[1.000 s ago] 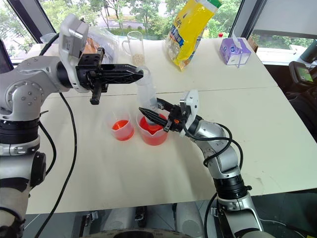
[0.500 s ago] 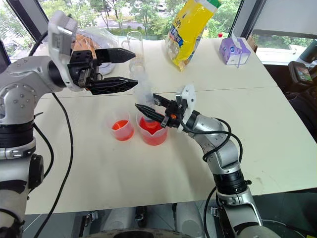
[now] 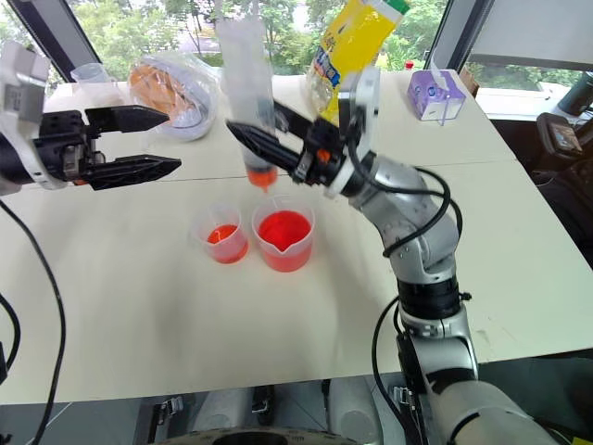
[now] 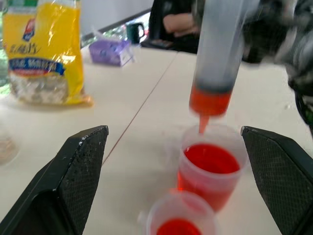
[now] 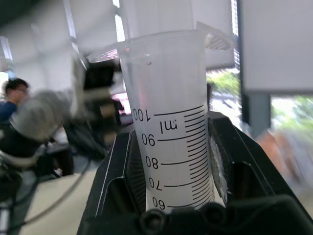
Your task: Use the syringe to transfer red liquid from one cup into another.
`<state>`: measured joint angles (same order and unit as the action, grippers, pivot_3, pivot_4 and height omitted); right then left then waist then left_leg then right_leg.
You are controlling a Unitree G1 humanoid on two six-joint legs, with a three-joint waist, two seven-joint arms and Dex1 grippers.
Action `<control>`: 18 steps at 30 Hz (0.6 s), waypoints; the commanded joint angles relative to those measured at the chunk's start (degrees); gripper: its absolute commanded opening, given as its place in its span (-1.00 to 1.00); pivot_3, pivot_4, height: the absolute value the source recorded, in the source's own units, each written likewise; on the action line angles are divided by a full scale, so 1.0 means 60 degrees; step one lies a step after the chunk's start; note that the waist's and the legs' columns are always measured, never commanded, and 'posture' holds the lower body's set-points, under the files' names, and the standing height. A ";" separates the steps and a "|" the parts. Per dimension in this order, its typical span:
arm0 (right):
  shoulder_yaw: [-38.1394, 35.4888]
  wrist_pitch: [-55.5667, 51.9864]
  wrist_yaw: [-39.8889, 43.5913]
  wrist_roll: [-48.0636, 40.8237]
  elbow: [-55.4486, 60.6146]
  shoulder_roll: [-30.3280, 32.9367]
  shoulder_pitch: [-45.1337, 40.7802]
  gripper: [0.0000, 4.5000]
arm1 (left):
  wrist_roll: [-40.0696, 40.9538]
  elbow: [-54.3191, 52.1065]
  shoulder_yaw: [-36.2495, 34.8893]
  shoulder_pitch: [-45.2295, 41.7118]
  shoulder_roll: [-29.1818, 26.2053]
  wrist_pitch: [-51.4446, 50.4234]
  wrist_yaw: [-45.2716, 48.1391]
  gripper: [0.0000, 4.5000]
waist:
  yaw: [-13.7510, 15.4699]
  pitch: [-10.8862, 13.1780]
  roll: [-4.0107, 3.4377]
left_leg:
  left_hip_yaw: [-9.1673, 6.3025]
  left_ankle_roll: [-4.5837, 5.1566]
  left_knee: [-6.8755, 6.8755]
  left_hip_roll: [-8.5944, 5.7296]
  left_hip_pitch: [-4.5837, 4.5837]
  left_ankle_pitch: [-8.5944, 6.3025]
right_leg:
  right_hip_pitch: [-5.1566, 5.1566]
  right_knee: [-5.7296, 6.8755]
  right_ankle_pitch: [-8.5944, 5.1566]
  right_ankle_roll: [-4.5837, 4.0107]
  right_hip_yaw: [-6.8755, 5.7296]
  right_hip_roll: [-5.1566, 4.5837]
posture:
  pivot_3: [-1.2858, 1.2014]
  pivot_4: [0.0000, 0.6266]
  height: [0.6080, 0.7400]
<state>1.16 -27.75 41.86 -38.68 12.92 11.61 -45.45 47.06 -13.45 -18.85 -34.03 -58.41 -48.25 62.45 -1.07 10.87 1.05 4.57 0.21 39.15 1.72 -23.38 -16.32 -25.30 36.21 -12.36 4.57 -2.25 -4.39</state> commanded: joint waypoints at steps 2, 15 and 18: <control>0.0331 0.0343 0.0516 -0.0116 -0.1043 -0.0725 -0.0487 -0.39 | 0.0433 -0.0749 -0.1360 0.0659 -0.0556 -0.0192 -0.0102 0.99 | 0.0039 -0.0001 0.0001 | -0.0001 0.0000 0.0000 0.0000 -0.0002 0.0000 | 0.0000 -0.0001 0.0000 -0.0001 -0.0001 -0.0001 | 0.03 -0.52 1.00; 0.1783 0.2627 0.2127 0.1721 -0.3771 -0.1965 0.0186 -0.39 | 0.1987 -0.2019 -0.3183 0.2016 -0.1186 -0.1328 -0.0822 0.99 | 0.0004 -0.0001 0.0002 | -0.0002 -0.0005 0.0001 -0.0004 -0.0002 0.0001 | 0.0002 -0.0001 0.0001 -0.0001 -0.0002 -0.0009 | 0.03 -0.52 1.00; 0.1905 0.2818 0.2251 0.1930 -0.3854 -0.1988 0.0359 -0.39 | 0.2060 -0.1938 -0.2999 0.1907 -0.1176 -0.1175 -0.1028 0.99 | -0.0005 -0.0001 0.0002 | -0.0001 -0.0007 0.0001 -0.0005 -0.0001 0.0002 | 0.0003 -0.0002 0.0000 -0.0002 -0.0002 -0.0009 | 0.03 -0.52 1.00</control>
<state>12.58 -12.55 54.63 -27.33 -11.46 0.64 -42.85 58.56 -24.86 -35.43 -21.75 -64.68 -56.01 57.04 -1.10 10.86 1.06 4.57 0.15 39.16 1.69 -23.38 -16.30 -25.28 36.20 -12.36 4.56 -2.26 -4.43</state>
